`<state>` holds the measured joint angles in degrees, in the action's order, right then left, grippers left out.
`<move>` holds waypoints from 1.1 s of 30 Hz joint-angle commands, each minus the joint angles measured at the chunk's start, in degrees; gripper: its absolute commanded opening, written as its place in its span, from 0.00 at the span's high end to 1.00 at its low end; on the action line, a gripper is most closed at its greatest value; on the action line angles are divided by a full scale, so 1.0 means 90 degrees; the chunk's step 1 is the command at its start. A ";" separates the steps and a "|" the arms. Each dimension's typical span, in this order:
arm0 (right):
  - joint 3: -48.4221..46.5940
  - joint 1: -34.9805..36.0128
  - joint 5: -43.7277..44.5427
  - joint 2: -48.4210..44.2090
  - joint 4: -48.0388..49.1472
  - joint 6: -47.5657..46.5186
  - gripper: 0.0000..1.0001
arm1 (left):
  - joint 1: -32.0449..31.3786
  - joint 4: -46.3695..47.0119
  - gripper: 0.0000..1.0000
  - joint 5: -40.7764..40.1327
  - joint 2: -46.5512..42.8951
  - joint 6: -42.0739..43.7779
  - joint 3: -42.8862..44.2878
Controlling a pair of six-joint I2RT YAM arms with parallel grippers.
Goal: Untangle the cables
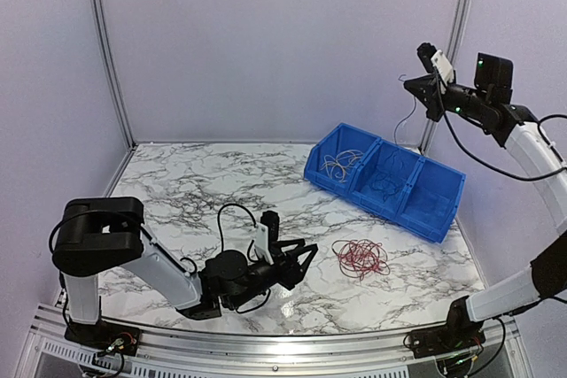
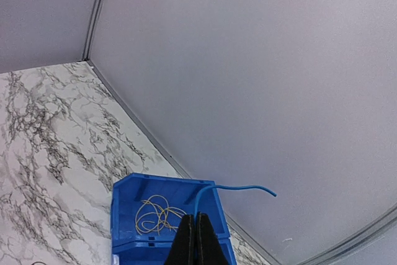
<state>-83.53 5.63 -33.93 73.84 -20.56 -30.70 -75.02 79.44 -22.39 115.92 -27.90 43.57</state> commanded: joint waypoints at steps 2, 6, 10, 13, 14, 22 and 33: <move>0.0203 -0.0544 0.0131 0.0794 0.0891 0.0228 1.00 | -0.0053 0.0045 0.54 -0.0350 -0.0424 0.0053 -0.0233; 0.0047 -0.0863 0.0302 0.1832 0.0862 0.0236 1.00 | -0.0077 -0.0061 0.54 -0.0335 -0.0525 0.0070 -0.0266; -0.0220 -0.0928 0.0351 0.2628 0.0360 0.0106 1.00 | -0.0098 -0.0155 0.53 -0.0361 -0.0646 0.0134 -0.0355; -0.0140 -0.0928 0.0493 0.2906 0.0340 0.0142 1.00 | -0.0094 -0.0255 0.53 -0.0423 -0.0768 0.0198 -0.0447; -0.0134 -0.0933 0.0565 0.2983 0.0341 0.0174 1.00 | -0.0101 -0.0287 0.53 -0.0438 -0.0815 0.0220 -0.0479; -0.0213 -0.0928 0.1080 0.3538 0.0172 0.0371 0.90 | -0.0101 -0.0816 0.51 -0.0669 -0.1100 0.0280 -0.0535; -0.0138 -0.0928 0.1276 0.2932 -0.0102 0.0765 0.50 | -0.0101 -0.1340 0.49 -0.0865 -0.1310 0.0271 -0.0617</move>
<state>-84.38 -2.70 -24.67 105.84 -21.65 -26.13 -75.70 69.63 -28.84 105.47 -26.28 38.70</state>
